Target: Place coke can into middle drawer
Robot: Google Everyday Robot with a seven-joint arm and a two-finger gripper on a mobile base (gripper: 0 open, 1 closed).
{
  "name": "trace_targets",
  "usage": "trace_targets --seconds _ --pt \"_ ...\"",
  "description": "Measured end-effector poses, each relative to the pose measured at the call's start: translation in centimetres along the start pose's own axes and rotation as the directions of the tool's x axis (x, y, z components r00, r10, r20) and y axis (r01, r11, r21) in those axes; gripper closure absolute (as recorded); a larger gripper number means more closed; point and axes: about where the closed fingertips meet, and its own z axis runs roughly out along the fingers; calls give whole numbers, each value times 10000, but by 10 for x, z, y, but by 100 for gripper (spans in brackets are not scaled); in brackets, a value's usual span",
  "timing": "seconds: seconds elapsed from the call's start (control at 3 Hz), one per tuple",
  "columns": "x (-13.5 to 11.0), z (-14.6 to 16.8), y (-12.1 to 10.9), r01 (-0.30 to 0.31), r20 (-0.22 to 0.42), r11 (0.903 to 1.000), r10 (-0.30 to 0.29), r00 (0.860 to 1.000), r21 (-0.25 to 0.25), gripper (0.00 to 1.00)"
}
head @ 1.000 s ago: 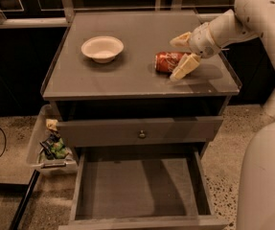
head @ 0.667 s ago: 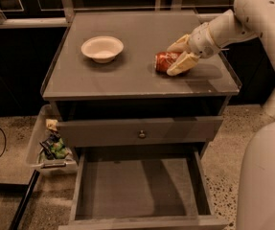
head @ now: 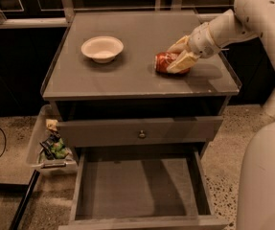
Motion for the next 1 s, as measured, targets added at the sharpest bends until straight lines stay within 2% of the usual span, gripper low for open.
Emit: trace_targets --seconds 0.33,0.67,1.0 --pt "-4 3 4 119 144 9999 -119 9998 -9 100" --pt "-9 -7 21 325 360 9994 -329 9988 105 100" --pt "-16 -31 47 697 560 9968 -717 9958 380 100"
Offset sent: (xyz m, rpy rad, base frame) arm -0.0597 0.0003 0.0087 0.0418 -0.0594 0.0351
